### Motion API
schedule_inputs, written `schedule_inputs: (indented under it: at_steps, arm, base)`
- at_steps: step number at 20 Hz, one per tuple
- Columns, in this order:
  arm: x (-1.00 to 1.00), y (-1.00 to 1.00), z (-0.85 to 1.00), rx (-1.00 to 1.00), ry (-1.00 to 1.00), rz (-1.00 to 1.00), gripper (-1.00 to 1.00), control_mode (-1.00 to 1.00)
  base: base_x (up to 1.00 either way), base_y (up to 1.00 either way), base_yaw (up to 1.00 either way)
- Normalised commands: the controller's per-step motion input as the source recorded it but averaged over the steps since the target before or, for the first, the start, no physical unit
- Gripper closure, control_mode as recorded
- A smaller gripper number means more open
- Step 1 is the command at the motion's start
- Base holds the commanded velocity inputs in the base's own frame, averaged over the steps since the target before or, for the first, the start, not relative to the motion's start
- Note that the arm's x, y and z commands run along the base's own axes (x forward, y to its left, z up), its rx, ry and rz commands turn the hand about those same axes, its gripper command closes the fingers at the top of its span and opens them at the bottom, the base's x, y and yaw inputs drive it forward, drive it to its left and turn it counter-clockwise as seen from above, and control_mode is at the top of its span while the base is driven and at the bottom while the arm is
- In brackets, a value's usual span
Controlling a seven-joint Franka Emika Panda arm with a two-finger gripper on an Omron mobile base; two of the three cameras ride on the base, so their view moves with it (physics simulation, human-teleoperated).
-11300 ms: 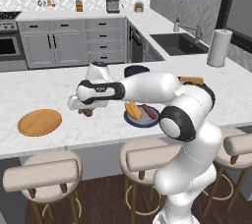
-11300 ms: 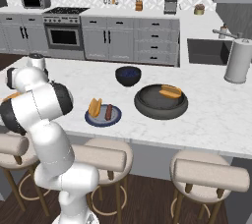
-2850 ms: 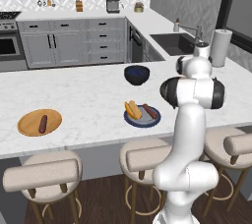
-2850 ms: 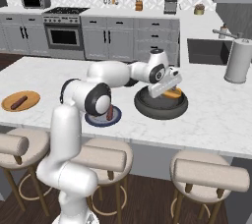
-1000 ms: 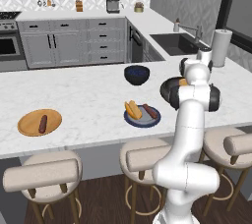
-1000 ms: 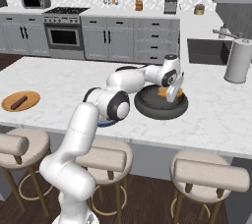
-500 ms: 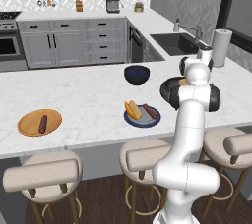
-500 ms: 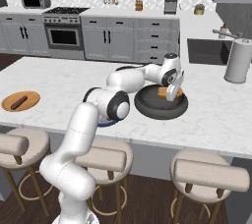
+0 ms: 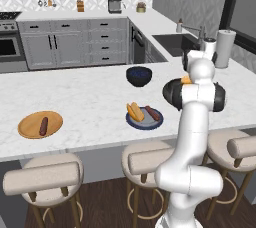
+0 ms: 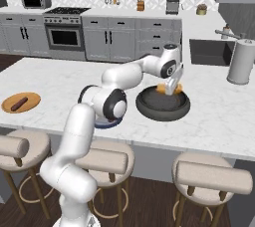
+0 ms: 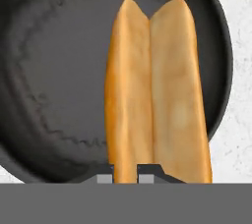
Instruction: Place one bun and one sausage from the bowl on each plate.
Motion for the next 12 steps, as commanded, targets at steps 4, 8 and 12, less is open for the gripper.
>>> schedule_inputs:
  at_steps: [4, 8, 12]
  arm:
    - [-0.51, 0.77, 0.22, 0.0, 0.0, 0.05, 1.0, -1.0]
    - [-0.55, 1.0, 0.0, 0.0, -0.06, 0.09, 1.0, -1.0]
    - [-0.3, 1.0, 0.0, 0.02, -0.11, 0.07, 1.0, -1.0]
  base:
    - [0.0, 0.0, 0.0]
    - [0.0, 0.0, 0.0]
    - [0.0, 0.0, 0.0]
